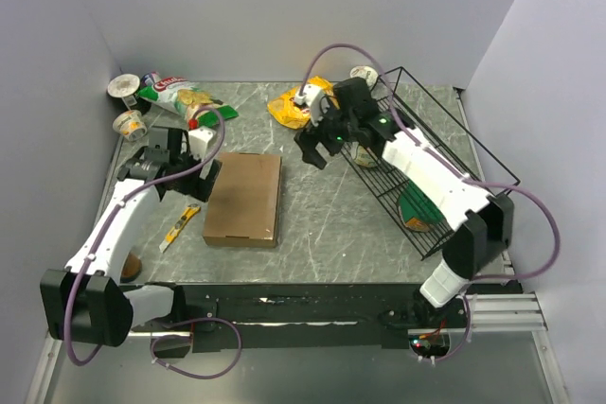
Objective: Unpack the express box
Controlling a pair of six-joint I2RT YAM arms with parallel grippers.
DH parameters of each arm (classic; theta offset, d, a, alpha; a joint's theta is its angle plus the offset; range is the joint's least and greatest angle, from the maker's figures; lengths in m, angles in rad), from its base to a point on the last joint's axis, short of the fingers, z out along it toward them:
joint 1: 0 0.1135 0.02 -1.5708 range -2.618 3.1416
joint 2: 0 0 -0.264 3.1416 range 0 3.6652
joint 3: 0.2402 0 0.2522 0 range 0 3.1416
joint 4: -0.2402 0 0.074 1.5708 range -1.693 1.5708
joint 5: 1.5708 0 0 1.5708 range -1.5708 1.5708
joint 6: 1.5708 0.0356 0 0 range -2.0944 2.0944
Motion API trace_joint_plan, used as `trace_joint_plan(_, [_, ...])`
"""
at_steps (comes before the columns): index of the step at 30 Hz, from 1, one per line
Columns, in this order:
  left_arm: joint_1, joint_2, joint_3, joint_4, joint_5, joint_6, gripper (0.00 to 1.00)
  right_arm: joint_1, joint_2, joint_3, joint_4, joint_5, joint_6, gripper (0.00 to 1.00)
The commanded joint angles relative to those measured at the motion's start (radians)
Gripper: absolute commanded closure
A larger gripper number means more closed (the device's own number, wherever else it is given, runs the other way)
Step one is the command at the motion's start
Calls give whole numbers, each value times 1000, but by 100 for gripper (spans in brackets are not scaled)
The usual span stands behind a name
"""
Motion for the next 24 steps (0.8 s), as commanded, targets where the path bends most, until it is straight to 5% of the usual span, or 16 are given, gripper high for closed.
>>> trace_joint_plan(1, [62,79,13,-99,-159,-11,3,34,58,106,4,-47,78,1])
trace_joint_plan(9, [100,111,-131,-53,-181,92,12,89,24,49,14,-30,41,0])
trace_joint_plan(16, [111,179,-225,104,-230,138,31,94,-10,11,16,-2,29,0])
trace_joint_plan(24, [128,312,-257,231,-257,156,35,97,-21,-9,8,19,16,0])
